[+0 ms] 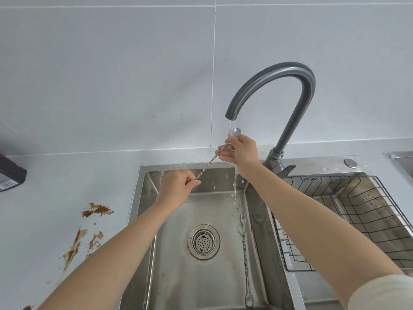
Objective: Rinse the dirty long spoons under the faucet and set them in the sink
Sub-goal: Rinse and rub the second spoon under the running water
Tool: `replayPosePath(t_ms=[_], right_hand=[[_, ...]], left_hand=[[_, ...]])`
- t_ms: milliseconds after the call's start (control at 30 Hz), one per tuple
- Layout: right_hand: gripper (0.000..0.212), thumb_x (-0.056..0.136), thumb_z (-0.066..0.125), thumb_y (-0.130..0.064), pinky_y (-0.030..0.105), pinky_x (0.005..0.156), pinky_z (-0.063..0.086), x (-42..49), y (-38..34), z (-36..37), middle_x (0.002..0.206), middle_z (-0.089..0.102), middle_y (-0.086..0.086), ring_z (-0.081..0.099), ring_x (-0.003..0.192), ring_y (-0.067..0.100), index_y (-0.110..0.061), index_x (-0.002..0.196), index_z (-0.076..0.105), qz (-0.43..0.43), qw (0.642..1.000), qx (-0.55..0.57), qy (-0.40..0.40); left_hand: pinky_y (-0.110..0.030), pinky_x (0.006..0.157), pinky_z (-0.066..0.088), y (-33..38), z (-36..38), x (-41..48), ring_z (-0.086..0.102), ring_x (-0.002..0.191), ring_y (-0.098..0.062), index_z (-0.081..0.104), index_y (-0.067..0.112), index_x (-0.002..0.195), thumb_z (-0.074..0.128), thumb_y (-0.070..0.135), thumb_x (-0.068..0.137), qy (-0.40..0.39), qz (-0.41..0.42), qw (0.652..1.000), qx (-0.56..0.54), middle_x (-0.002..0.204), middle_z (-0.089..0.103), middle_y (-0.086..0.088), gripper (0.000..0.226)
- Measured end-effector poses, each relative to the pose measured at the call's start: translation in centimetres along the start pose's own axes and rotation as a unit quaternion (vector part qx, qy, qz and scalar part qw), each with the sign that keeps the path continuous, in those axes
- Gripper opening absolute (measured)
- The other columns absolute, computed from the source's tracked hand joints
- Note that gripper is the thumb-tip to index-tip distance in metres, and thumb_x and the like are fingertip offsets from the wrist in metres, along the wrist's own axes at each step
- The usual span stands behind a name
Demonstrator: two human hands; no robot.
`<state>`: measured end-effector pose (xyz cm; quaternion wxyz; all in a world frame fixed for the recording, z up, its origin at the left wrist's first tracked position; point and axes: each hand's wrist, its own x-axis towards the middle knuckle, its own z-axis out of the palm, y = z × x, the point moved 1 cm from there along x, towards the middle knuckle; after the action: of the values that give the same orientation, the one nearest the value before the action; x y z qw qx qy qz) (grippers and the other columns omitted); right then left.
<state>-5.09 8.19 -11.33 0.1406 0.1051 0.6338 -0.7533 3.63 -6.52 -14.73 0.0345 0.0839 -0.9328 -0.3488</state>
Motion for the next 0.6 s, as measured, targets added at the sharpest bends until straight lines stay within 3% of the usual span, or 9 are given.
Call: replayPosePath(t_ms=[100, 267, 367, 500, 600], right_hand=[[0.034, 0.098, 0.040, -0.028, 0.024, 0.050, 0.057, 0.1, 0.0, 0.0, 0.064, 0.062, 0.011, 0.066, 0.045, 0.013, -0.007, 0.073, 0.051, 0.005, 1.000, 0.006, 0.004], [0.018, 0.087, 0.057, 0.004, 0.018, 0.059, 0.059, -0.1, -0.3, 0.0, 0.071, 0.060, 0.010, 0.065, 0.054, 0.011, -0.005, 0.071, 0.056, -0.025, 0.999, 0.011, -0.021], [0.021, 0.082, 0.058, 0.013, 0.019, 0.059, 0.059, -0.2, -0.2, 0.1, 0.071, 0.059, 0.009, 0.065, 0.049, 0.008, -0.006, 0.074, 0.054, -0.021, 0.999, 0.036, -0.015], [0.019, 0.093, 0.051, -0.005, 0.021, 0.053, 0.058, -0.3, 0.1, 0.6, 0.070, 0.061, 0.010, 0.066, 0.046, 0.009, -0.007, 0.074, 0.051, -0.014, 1.000, 0.005, -0.022], [0.032, 0.099, 0.041, -0.022, 0.025, 0.053, 0.057, -0.2, 0.4, 0.9, 0.067, 0.062, 0.012, 0.065, 0.050, 0.015, -0.007, 0.071, 0.050, -0.006, 1.000, -0.014, -0.011]], left_hand=[[-0.025, 0.068, 0.041, -0.1, 0.0, -0.1, 0.055, 0.066, -0.021, 0.068, 0.000, 0.075, 0.067, 0.015, 0.083, -0.002, 0.000, 1.000, 0.000, 0.073, 0.069, -0.016, 0.017], [-0.022, 0.063, 0.036, -0.4, -0.3, -0.3, 0.050, 0.061, -0.018, 0.067, -0.001, 0.076, 0.065, 0.013, 0.084, -0.013, 0.000, 1.000, 0.004, 0.064, 0.058, -0.004, 0.016], [-0.016, 0.053, 0.034, -0.8, -0.5, -0.6, 0.047, 0.055, -0.011, 0.063, 0.010, 0.070, 0.065, 0.013, 0.084, -0.024, 0.000, 1.000, 0.013, 0.059, 0.052, 0.002, 0.015], [-0.023, 0.057, 0.036, -1.5, -0.6, -0.9, 0.046, 0.059, -0.013, 0.063, 0.006, 0.071, 0.066, 0.013, 0.083, -0.023, -0.006, 0.999, 0.023, 0.057, 0.049, 0.006, 0.014], [-0.022, 0.056, 0.036, -1.9, -0.6, -1.1, 0.045, 0.057, -0.009, 0.064, 0.005, 0.072, 0.066, 0.013, 0.083, -0.027, -0.003, 0.999, 0.024, 0.057, 0.047, 0.011, 0.014]])
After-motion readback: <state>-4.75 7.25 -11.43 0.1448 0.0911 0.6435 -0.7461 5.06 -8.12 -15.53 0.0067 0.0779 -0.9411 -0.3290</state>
